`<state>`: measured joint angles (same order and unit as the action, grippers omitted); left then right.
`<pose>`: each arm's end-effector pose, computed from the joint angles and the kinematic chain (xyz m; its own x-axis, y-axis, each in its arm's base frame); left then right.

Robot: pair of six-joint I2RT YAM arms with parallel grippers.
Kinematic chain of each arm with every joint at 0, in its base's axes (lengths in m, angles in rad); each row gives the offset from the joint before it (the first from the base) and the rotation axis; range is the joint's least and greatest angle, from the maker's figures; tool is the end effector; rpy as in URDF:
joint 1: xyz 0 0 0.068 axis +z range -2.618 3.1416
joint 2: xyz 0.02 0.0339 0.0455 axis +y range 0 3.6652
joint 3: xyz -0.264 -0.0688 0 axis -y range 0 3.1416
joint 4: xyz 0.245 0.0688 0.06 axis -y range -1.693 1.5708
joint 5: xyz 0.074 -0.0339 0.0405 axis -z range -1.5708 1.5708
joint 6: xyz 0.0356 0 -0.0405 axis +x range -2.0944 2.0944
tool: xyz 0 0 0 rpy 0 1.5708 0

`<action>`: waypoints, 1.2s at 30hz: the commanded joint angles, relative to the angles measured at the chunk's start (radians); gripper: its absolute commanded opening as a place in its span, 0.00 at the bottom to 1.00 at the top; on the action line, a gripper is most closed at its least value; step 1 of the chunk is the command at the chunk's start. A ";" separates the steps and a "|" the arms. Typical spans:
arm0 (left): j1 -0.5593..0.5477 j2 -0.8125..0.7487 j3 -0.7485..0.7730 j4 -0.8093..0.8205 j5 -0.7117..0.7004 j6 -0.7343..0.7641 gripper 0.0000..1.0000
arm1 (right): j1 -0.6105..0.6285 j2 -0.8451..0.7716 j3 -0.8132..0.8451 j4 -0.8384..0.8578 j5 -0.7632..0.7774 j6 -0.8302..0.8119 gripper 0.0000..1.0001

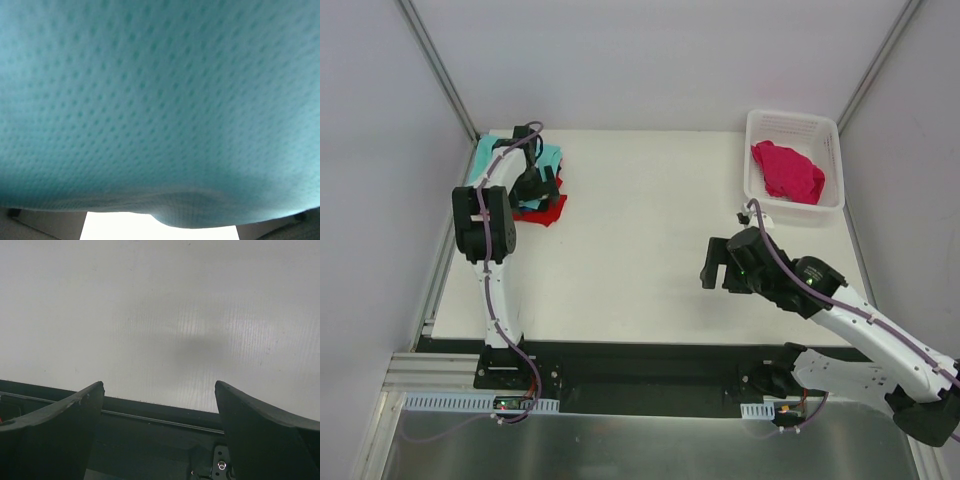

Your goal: Fold and stack the t-shirts

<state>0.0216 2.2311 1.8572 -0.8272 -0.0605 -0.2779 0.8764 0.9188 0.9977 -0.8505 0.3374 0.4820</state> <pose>0.4713 0.0123 0.1862 -0.8845 -0.2930 -0.3629 -0.2975 0.9537 -0.0449 0.1220 0.1280 0.3274 -0.6611 -0.1103 -0.7421 -0.3011 0.9450 0.1277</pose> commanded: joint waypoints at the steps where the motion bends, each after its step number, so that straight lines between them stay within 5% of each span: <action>1: 0.012 0.048 0.057 0.056 0.022 0.029 0.99 | -0.014 -0.015 0.001 -0.030 0.022 -0.017 0.96; 15: 0.026 0.170 0.319 0.080 0.001 0.066 0.99 | -0.039 -0.052 -0.014 -0.073 0.023 -0.031 0.96; 36: 0.046 0.203 0.367 0.267 0.033 0.120 0.99 | -0.042 -0.097 0.042 -0.140 0.012 -0.033 0.96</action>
<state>0.0544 2.4161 2.1677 -0.6556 -0.0532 -0.1932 0.8398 0.8440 0.9836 -0.9482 0.3355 0.4591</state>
